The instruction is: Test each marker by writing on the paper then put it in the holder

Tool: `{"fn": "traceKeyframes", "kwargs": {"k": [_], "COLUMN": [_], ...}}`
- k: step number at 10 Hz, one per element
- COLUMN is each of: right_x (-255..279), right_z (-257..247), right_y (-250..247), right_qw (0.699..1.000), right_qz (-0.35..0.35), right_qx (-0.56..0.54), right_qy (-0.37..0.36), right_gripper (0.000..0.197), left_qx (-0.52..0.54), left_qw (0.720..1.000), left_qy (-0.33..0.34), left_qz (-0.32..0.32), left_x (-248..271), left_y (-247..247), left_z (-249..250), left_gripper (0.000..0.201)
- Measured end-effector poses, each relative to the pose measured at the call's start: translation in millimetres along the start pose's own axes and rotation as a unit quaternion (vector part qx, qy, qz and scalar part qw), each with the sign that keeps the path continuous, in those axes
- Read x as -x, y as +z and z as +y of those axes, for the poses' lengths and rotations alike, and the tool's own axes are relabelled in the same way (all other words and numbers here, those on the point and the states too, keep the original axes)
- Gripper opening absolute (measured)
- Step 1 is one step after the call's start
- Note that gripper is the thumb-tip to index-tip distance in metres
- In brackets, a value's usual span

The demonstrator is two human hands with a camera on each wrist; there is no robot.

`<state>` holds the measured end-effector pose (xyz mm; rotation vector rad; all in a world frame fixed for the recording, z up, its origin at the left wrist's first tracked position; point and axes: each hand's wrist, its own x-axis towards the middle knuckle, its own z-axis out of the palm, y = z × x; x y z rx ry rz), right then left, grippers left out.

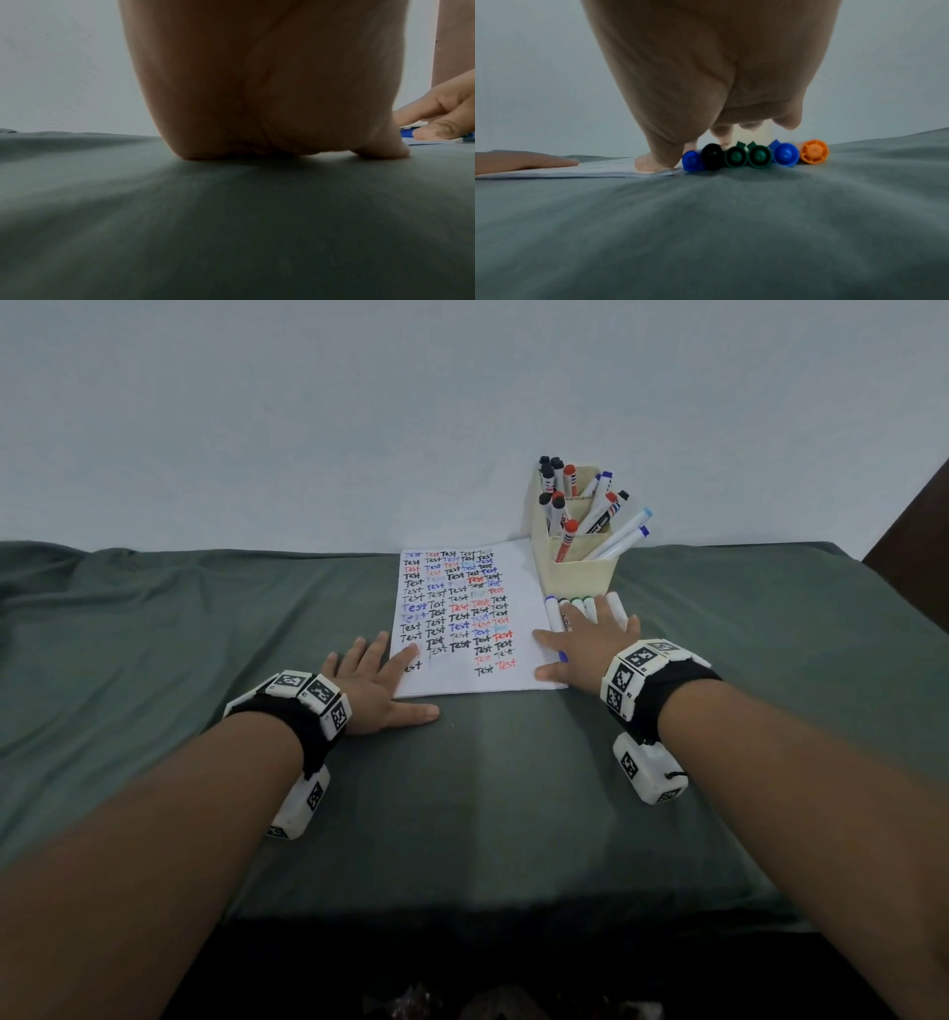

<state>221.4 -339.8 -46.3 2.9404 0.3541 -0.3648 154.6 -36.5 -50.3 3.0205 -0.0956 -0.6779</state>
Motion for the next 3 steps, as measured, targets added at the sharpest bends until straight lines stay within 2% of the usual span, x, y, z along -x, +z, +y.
{"fn": "traceKeyframes", "kwargs": {"k": [1,3], "right_x": [2.9,28.0], "right_z": [-1.2,-1.1], "right_y": [3.6,-1.4], "right_qw": [1.000,0.997], "right_qz": [0.009,0.016], "right_qx": [-0.004,-0.079], "right_qy": [-0.002,-0.009], "right_gripper": [0.067,0.069], "left_qx": [-0.002,0.011], "left_qw": [1.000,1.000], "left_qy": [-0.003,0.001], "left_qz": [0.003,0.029], "left_x": [2.3,5.8], "left_y": [-0.7,1.0], "left_z": [0.8,2.0], "left_gripper": [0.106,0.115]}}
